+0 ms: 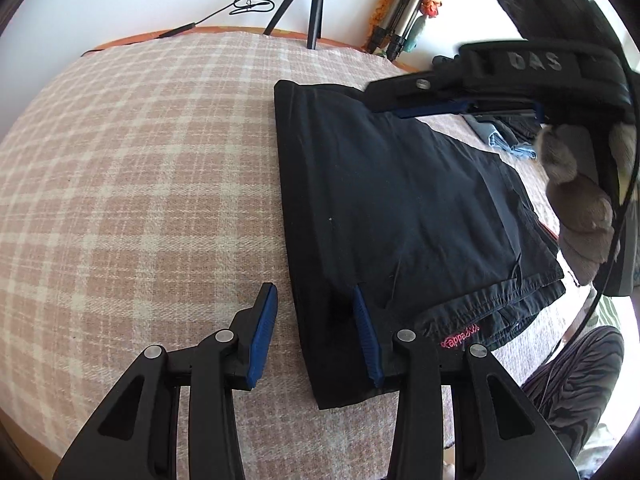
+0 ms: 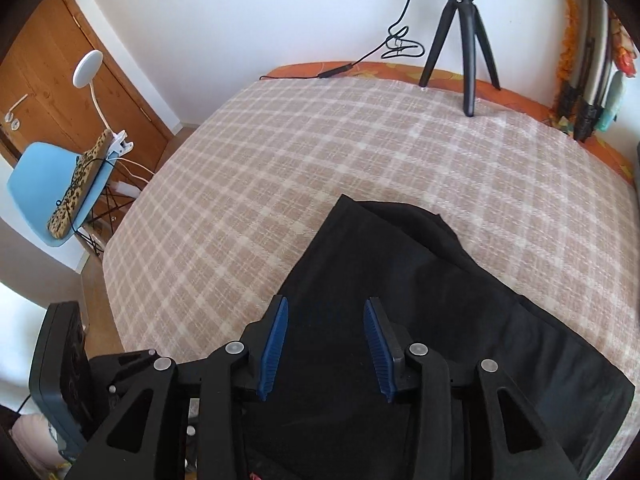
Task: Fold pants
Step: 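Grasp the folded trouser end with both grippers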
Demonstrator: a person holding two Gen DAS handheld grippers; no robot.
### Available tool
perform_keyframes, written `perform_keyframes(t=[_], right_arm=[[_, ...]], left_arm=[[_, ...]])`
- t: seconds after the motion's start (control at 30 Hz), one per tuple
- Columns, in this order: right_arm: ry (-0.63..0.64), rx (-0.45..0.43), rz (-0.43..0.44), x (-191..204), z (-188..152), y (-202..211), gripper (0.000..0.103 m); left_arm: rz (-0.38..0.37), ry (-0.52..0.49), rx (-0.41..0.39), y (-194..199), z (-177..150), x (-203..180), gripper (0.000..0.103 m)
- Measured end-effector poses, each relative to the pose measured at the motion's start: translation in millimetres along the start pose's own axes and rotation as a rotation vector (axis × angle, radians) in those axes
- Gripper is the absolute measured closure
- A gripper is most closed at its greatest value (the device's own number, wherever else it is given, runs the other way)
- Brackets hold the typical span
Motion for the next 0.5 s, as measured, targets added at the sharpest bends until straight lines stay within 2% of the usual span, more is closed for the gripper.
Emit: perform_keyframes(t=[0.2,0.3,0.5], right_arm=[[-0.014,0.152,-0.074,14,12,-59,0.062],[-0.029,0.231,-0.138,10,10,-79,0.062],[-0.008,0.306,-0.203,12,11,-98,0.059]], left_arm=[[-0.023,-0.002,0.006,6,-6,-3,0.065],[-0.051,0.038,0.015,8,-8,-1,0.065],[-0.100,0.102,0.025,11,-10,1,0.065]])
Point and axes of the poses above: each gripper's, at about its wrist camera, not at the fingertips, and y roughly against the way its jaws point, x to its left, z to its top, the point moved 9 cm from there along -y, roughly the way its jaws point, and after that the axes turned 10 degrees about -x, right-handed, at the moved point
